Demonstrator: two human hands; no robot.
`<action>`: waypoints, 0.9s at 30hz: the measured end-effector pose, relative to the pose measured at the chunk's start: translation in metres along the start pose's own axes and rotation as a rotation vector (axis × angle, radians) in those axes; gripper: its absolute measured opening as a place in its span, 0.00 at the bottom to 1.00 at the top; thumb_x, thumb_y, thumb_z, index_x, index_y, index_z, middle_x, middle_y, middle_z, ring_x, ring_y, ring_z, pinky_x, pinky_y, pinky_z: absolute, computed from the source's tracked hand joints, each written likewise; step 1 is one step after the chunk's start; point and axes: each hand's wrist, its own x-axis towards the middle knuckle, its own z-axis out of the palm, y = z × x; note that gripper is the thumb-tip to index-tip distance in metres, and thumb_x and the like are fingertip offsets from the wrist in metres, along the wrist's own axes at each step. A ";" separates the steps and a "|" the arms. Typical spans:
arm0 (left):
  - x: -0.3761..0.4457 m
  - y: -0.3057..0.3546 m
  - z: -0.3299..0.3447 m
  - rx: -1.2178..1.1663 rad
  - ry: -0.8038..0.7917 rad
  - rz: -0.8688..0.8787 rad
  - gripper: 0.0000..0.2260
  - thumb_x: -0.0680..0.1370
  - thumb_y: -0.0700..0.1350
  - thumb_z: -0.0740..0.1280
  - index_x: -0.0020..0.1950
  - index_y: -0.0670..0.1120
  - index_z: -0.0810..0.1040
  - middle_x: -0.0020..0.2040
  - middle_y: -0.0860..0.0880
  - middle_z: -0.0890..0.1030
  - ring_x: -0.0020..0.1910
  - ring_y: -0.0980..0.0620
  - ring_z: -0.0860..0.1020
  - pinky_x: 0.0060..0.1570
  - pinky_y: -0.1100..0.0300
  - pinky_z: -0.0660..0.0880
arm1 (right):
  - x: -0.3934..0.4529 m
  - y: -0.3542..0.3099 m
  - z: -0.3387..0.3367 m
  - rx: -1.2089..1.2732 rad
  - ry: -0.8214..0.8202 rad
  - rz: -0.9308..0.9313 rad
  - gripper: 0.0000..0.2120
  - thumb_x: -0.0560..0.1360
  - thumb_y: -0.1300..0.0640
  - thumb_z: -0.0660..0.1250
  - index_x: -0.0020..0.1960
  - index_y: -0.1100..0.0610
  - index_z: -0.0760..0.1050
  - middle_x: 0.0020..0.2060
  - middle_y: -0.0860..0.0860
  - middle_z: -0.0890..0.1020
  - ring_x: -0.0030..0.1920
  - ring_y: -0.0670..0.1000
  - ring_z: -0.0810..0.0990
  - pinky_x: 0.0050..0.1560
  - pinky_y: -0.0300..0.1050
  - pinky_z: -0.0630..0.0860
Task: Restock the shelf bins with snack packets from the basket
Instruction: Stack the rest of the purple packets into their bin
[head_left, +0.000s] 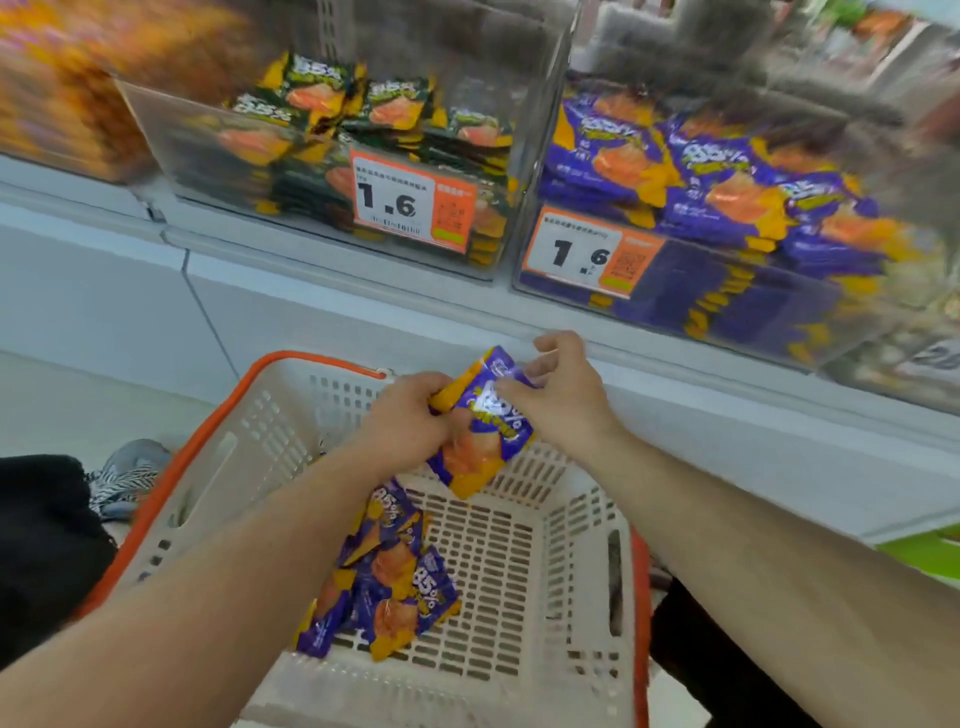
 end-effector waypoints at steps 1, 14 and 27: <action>0.000 0.010 -0.003 -0.137 0.083 -0.004 0.12 0.75 0.37 0.71 0.35 0.51 0.76 0.29 0.54 0.77 0.31 0.58 0.76 0.35 0.62 0.71 | -0.008 -0.008 -0.008 0.087 0.139 -0.008 0.19 0.72 0.56 0.74 0.54 0.53 0.65 0.45 0.49 0.75 0.39 0.45 0.76 0.39 0.40 0.71; -0.002 0.123 -0.005 -0.752 0.231 0.063 0.05 0.78 0.41 0.68 0.53 0.45 0.81 0.48 0.46 0.86 0.47 0.44 0.84 0.50 0.48 0.81 | -0.053 -0.067 -0.059 0.431 0.264 -0.268 0.22 0.75 0.73 0.63 0.56 0.46 0.72 0.42 0.43 0.82 0.38 0.43 0.81 0.38 0.37 0.79; 0.078 0.181 -0.047 0.227 0.536 0.596 0.16 0.79 0.48 0.61 0.65 0.46 0.75 0.59 0.48 0.75 0.57 0.50 0.74 0.56 0.56 0.70 | 0.062 -0.119 -0.157 0.490 0.379 -0.134 0.20 0.73 0.71 0.64 0.61 0.54 0.74 0.52 0.53 0.81 0.44 0.53 0.80 0.37 0.43 0.75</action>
